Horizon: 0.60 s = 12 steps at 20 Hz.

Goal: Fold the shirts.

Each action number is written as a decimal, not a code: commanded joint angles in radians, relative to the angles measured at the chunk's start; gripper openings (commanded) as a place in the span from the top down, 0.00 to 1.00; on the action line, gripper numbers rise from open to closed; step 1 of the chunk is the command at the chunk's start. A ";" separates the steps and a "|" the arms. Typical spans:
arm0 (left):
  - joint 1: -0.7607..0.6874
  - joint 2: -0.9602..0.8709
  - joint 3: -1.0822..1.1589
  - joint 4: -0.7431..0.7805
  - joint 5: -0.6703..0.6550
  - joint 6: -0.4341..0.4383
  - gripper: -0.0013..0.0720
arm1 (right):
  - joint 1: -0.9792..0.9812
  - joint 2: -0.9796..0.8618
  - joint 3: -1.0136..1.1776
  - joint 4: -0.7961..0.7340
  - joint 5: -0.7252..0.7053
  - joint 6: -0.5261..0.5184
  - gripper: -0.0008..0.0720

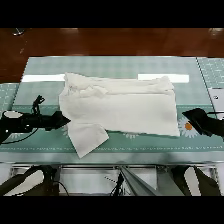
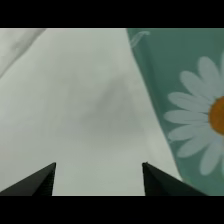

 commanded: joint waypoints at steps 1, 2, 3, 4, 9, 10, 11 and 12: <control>-0.006 -0.015 0.000 -0.008 0.007 0.004 0.96 | 0.000 0.000 0.000 -0.285 0.035 0.133 0.14; -0.006 -0.015 0.000 -0.008 0.006 0.004 0.96 | -0.001 0.000 0.000 -0.355 0.066 0.155 0.14; -0.006 -0.015 0.000 -0.008 0.006 0.004 0.96 | -0.001 -0.002 0.000 -0.399 0.094 0.158 0.14; -0.006 -0.015 0.000 -0.008 0.013 0.008 0.96 | 0.000 -0.013 0.000 -0.422 0.118 0.157 0.14; -0.006 -0.015 0.000 -0.008 0.012 0.015 0.96 | 0.001 -0.167 0.000 -0.311 0.158 0.065 0.14; -0.006 -0.015 0.000 -0.008 0.011 0.015 0.96 | 0.000 -0.196 0.000 -0.277 0.160 0.045 0.14; -0.006 -0.015 0.000 -0.008 0.011 0.015 0.96 | 0.000 -0.226 0.000 -0.249 0.163 0.027 0.14; -0.006 -0.015 0.000 -0.008 0.011 0.015 0.96 | 0.000 -0.256 0.000 -0.218 0.163 0.005 0.14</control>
